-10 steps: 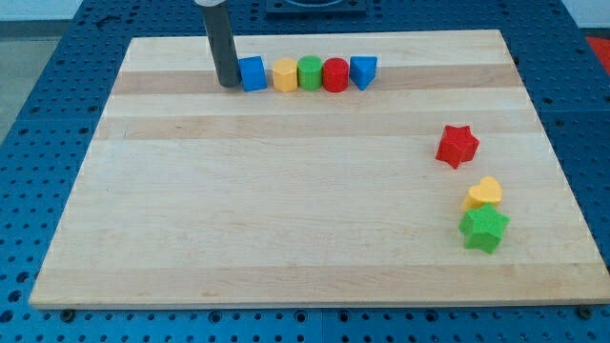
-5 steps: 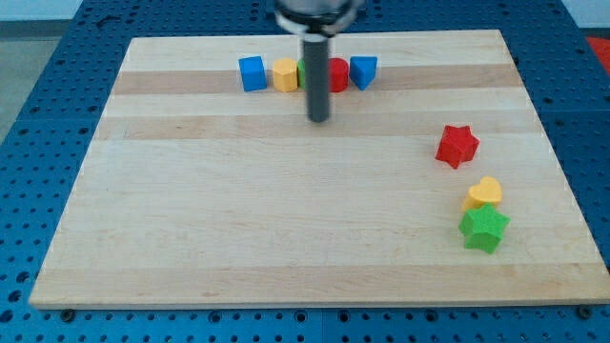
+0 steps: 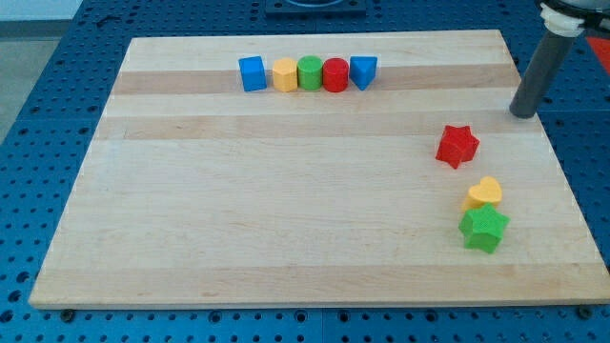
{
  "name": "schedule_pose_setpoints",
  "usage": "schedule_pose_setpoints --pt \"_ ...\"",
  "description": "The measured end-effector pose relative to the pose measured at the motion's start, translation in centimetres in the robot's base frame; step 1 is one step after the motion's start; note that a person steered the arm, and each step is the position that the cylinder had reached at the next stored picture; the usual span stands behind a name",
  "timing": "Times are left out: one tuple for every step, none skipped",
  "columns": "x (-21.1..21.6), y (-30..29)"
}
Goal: Move your arm towards center right
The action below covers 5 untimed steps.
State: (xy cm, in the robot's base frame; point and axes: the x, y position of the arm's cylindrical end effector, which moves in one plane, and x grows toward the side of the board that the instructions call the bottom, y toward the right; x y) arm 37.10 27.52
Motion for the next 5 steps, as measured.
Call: schedule_pose_setpoints --pt "0.0 0.0" --pt "-0.1 0.0" --pt "-0.1 1.4" --pt "0.0 2.9" --pt "0.7 -0.9"
